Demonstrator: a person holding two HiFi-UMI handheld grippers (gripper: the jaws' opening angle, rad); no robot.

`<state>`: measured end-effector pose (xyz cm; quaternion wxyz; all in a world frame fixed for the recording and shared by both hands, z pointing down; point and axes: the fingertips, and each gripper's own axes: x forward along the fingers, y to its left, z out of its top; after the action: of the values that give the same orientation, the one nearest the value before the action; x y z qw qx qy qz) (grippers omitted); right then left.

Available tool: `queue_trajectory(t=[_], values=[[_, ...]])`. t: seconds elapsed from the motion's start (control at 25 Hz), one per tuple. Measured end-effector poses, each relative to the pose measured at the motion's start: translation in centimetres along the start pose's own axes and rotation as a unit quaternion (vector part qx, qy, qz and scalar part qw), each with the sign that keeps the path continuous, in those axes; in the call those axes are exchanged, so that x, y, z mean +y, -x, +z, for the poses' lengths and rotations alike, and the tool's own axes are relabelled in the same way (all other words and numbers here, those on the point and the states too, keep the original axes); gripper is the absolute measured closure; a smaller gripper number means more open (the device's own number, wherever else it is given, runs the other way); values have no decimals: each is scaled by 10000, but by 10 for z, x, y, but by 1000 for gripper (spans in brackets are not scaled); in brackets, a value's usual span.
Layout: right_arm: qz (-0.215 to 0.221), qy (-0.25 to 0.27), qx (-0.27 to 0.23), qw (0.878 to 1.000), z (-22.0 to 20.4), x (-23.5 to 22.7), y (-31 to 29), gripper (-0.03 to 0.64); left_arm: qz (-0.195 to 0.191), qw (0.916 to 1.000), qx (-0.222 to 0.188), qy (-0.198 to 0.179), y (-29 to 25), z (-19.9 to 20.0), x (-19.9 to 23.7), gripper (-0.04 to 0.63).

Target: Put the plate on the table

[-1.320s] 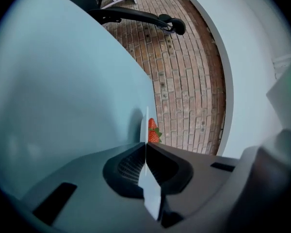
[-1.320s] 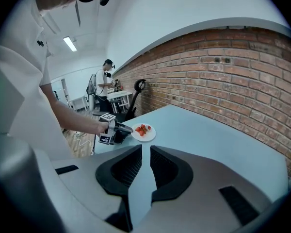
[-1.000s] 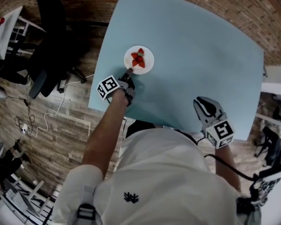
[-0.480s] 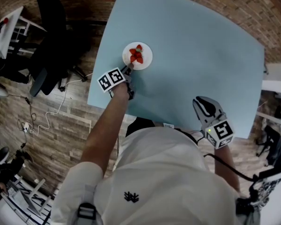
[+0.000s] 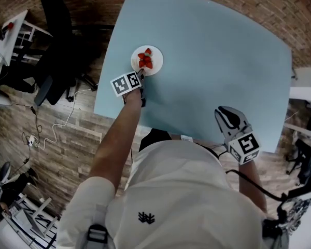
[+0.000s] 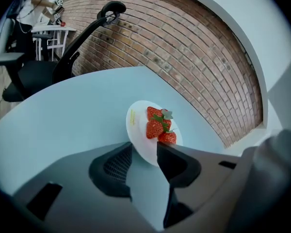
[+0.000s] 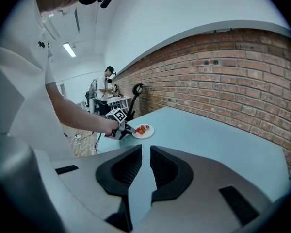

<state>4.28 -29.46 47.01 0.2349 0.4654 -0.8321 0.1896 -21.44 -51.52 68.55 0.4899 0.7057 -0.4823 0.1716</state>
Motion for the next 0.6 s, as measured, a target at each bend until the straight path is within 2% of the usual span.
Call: queue_trajectory(t=[0.2,0.36,0.6], values=[[77,79,-12,9999,0,-8,9,560,239,9993,-26,-292,2,-2,-5,415],[173,228,-135,9995,2,-14,16,560,395,9981,-172,-434,16,-2,-7,413],[407,381,-295,9980,-1,-15,26,560,396,9958,-510,-653,56,-6,-22,413]])
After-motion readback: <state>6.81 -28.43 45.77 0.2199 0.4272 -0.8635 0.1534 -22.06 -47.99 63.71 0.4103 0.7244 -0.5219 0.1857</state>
